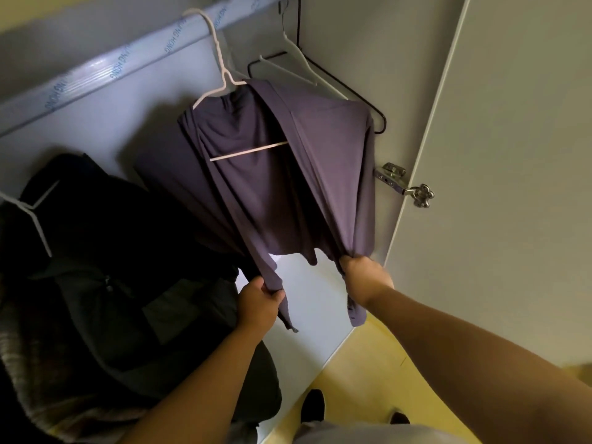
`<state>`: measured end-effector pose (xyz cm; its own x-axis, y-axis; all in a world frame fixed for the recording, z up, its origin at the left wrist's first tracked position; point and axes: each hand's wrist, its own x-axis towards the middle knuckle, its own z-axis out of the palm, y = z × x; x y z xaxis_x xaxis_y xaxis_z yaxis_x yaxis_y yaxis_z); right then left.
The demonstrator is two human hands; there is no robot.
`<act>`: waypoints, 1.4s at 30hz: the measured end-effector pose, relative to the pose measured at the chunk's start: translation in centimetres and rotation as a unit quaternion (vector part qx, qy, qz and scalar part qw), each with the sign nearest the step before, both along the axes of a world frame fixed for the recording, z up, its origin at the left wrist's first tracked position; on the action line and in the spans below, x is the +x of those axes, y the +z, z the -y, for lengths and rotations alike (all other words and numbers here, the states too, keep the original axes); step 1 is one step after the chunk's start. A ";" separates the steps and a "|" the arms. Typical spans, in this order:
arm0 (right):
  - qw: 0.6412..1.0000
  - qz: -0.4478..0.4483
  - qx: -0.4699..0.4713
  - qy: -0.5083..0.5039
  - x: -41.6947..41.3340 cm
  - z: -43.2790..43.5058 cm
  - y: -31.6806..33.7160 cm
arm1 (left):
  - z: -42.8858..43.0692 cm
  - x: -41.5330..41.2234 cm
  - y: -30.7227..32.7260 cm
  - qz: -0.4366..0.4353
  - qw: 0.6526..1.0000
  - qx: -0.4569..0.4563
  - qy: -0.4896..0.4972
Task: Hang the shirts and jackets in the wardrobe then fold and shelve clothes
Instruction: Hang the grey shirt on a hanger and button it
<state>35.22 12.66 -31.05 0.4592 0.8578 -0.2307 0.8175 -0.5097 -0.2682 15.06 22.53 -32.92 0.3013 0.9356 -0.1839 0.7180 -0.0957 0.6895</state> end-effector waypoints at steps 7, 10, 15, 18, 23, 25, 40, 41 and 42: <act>0.994 -0.069 0.088 0.009 -1.4 4.5 -1.4 | 3.6 0.1 -0.4 0.055 0.997 -0.047 0.030; 0.984 -0.034 0.175 0.018 -2.2 6.1 -1.3 | 4.6 0.0 -0.4 0.081 0.994 -0.059 0.051; 0.952 -0.079 0.291 -0.045 -3.2 7.3 -0.3 | 6.5 0.3 0.9 0.127 0.987 -0.059 0.079; 0.935 -0.149 0.316 -0.064 -3.5 7.6 0.2 | 7.7 0.5 2.1 0.147 0.984 -0.055 0.083; 0.930 -0.247 0.248 -0.108 -3.7 7.6 1.3 | 8.5 1.3 4.1 0.117 0.991 -0.009 0.062; 0.917 -0.288 0.243 -0.129 -4.1 7.2 1.8 | 8.3 1.8 4.7 0.102 0.994 0.019 0.037; 0.644 -0.585 0.317 -0.377 -7.1 2.9 3.9 | 2.4 3.8 7.6 0.075 0.974 0.018 -0.213; 0.629 -0.591 0.325 -0.387 -7.4 2.8 3.8 | 2.0 3.7 7.6 0.073 0.972 0.016 -0.225; 0.622 -0.590 0.331 -0.395 -7.6 2.6 3.8 | 1.7 3.6 7.7 0.069 0.970 0.017 -0.234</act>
<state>27.63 10.09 -27.20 0.6439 0.5584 -0.5230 -0.5823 -0.0858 -0.8085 18.62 20.88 -25.27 0.7138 0.6954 -0.0831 0.4922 -0.4137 0.7659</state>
